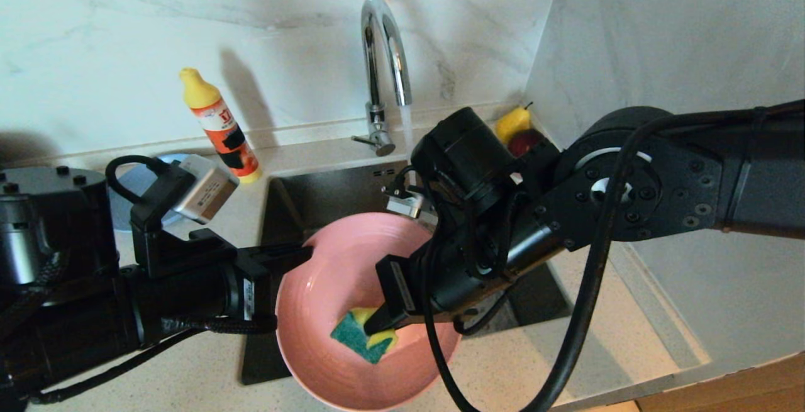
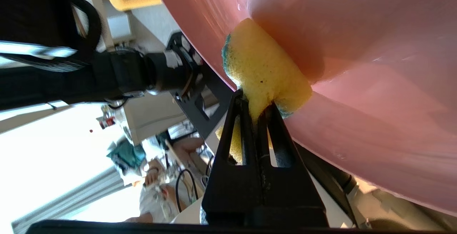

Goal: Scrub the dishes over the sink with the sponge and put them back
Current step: Wipe the plate

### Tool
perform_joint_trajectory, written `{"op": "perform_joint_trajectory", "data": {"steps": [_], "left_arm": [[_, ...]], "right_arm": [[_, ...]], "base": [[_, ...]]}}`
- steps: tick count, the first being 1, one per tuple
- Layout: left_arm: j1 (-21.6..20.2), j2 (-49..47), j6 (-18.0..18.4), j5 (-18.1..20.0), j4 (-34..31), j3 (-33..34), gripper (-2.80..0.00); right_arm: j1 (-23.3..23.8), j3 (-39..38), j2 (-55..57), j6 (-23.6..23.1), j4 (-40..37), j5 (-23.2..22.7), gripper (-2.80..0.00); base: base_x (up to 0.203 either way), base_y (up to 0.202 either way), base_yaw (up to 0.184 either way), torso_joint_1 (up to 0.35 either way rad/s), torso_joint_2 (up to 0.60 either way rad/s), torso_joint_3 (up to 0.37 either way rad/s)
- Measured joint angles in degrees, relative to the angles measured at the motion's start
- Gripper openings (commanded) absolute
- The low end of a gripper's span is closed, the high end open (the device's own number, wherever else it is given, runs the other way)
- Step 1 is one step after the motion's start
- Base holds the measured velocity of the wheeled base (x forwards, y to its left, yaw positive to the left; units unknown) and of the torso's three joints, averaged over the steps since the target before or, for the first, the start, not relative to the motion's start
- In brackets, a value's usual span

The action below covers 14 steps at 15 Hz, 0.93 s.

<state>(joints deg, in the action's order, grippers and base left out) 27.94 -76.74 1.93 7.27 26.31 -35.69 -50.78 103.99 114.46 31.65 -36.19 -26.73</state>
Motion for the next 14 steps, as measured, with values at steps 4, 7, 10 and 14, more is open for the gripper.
{"op": "perform_joint_trajectory", "data": {"steps": [4, 7, 10, 14], "left_arm": [[0.06, 0.09, 0.07, 0.00, -0.03, 0.29, -2.80], [0.09, 0.09, 0.11, -0.01, 0.01, 0.82, -2.80], [0.54, 0.09, 0.34, 0.00, 0.01, 1.08, -2.80], [0.87, 0.06, 0.29, 0.00, -0.02, 1.39, -2.80]], "right_arm": [[1.60, 0.80, -1.24, 0.02, -0.01, 0.00, -2.80], [2.54, 1.60, -1.89, 0.01, 0.05, 0.02, -2.80], [2.63, 4.33, -1.58, 0.10, 0.11, 0.00, -2.80], [1.32, 6.19, 0.15, 0.01, 0.42, -0.01, -2.80]], "base": [[0.000, 0.000, 0.000, 0.000, 0.00, 0.000], [0.000, 0.000, 0.000, 0.000, 0.00, 0.000], [0.000, 0.000, 0.000, 0.000, 0.00, 0.000], [0.000, 0.000, 0.000, 0.000, 0.00, 0.000]]}}
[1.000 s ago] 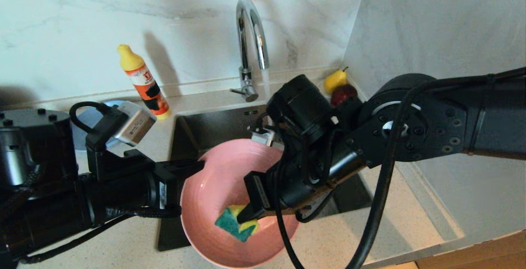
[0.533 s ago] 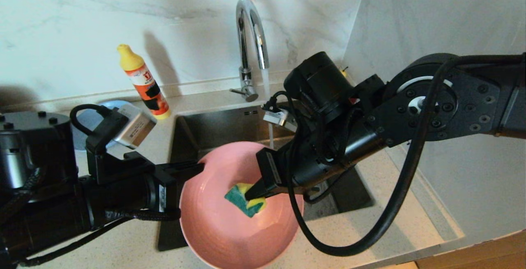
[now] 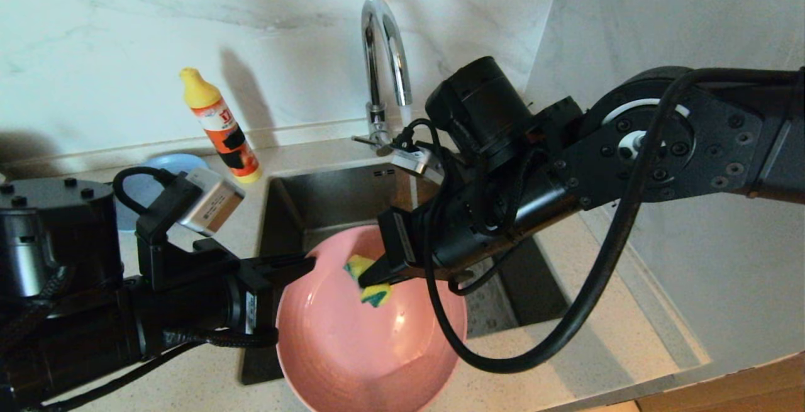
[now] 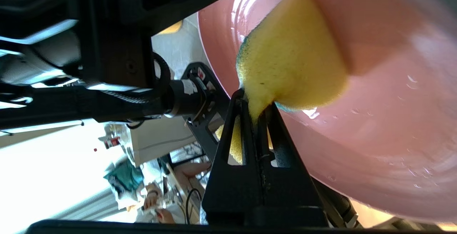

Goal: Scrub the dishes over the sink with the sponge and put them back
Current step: Wipe the plate

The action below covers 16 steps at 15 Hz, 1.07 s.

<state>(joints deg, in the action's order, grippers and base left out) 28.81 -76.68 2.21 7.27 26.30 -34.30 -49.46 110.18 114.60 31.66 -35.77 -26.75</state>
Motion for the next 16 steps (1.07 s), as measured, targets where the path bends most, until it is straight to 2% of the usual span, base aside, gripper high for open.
{"op": "perform_joint_trajectory", "data": {"steps": [8, 16], "left_arm": [[0.00, -0.02, -0.29, 0.00, 0.05, -0.06, -2.80], [0.00, -0.20, -0.84, -0.10, 0.07, -0.20, -2.80]], "right_arm": [[-3.87, -0.32, 1.60, -0.02, -0.50, 0.18, -2.80], [-7.01, -0.76, -1.87, 0.12, -6.05, 0.23, -2.80]], "base": [[0.000, 0.000, 0.000, 0.000, 0.00, 0.000], [0.000, 0.000, 0.000, 0.000, 0.00, 0.000]]}}
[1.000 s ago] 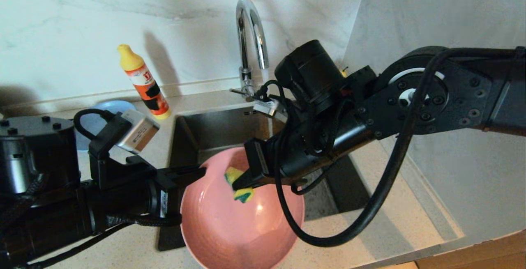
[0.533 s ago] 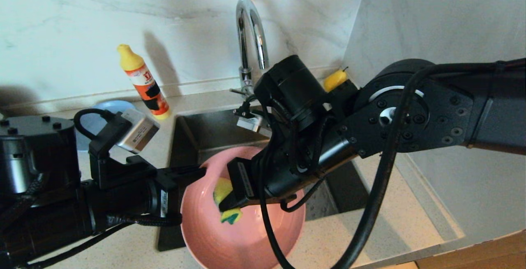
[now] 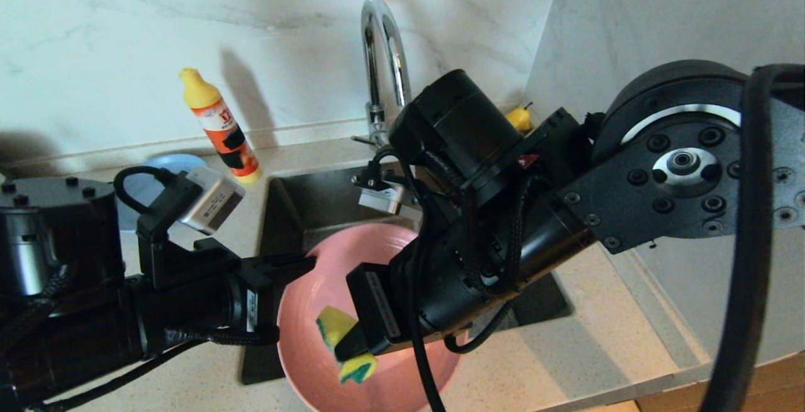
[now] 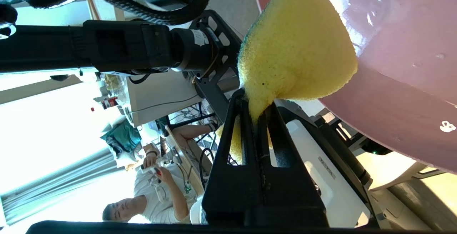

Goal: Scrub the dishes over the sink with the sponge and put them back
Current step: Wipe the plate

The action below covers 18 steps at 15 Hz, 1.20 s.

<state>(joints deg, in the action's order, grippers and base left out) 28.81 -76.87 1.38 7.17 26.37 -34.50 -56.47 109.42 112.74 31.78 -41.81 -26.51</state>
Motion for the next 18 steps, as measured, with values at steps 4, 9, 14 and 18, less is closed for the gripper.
{"op": "perform_joint_trajectory", "data": {"steps": [4, 9, 14, 18], "left_arm": [[0.01, 0.14, -0.05, -0.01, 0.01, 0.31, -2.80], [0.02, 0.69, -0.06, -0.03, 0.01, 0.92, -2.80], [0.00, 0.74, -0.04, 0.00, 0.01, 1.27, -2.80], [0.00, 0.77, -0.04, -0.01, 0.00, 1.23, -2.80]], "right_arm": [[-0.87, 0.37, 3.05, -0.15, 0.34, -0.05, -2.80], [-0.63, 0.51, 5.59, -0.09, 0.39, 0.02, -2.80], [3.76, 0.56, 5.16, -0.12, 0.50, 0.04, -2.80], [7.79, 0.57, 3.47, -0.19, 0.20, 0.09, -2.80]], "base": [[0.000, 0.000, 0.000, 0.000, 0.00, 0.000], [0.000, 0.000, 0.000, 0.000, 0.00, 0.000], [0.000, 0.000, 0.000, 0.000, 0.00, 0.000], [0.000, 0.000, 0.000, 0.000, 0.00, 0.000]]}}
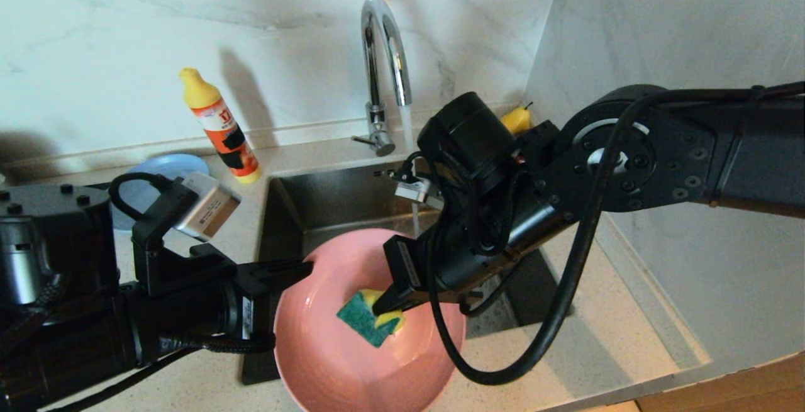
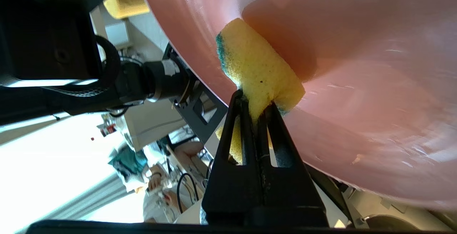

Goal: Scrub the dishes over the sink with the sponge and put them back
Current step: Wipe the plate

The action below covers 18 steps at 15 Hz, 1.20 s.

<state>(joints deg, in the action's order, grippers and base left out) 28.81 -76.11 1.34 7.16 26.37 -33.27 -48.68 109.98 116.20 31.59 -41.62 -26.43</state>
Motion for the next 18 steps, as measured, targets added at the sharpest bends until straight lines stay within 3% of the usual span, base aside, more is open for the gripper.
{"op": "perform_joint_trajectory", "data": {"steps": [9, 14, 18], "left_arm": [[-0.09, 0.89, -0.35, -0.07, 0.30, -0.11, -2.80], [-0.06, 0.85, -0.72, -0.11, 1.96, -0.72, -2.80], [-0.09, 0.63, -1.10, -0.18, 2.02, 0.33, -2.80]], "right_arm": [[2.13, -6.16, -3.45, -0.20, -1.82, 0.41, -2.80], [0.19, -10.64, -3.75, -0.28, -1.46, 0.44, -2.80], [-3.53, -8.54, -2.16, -0.26, -1.08, 0.48, -2.80]], "base": [[0.000, 0.000, 0.000, 0.000, 0.00, 0.000], [0.000, 0.000, 0.000, 0.000, 0.00, 0.000], [0.000, 0.000, 0.000, 0.000, 0.00, 0.000]]}}
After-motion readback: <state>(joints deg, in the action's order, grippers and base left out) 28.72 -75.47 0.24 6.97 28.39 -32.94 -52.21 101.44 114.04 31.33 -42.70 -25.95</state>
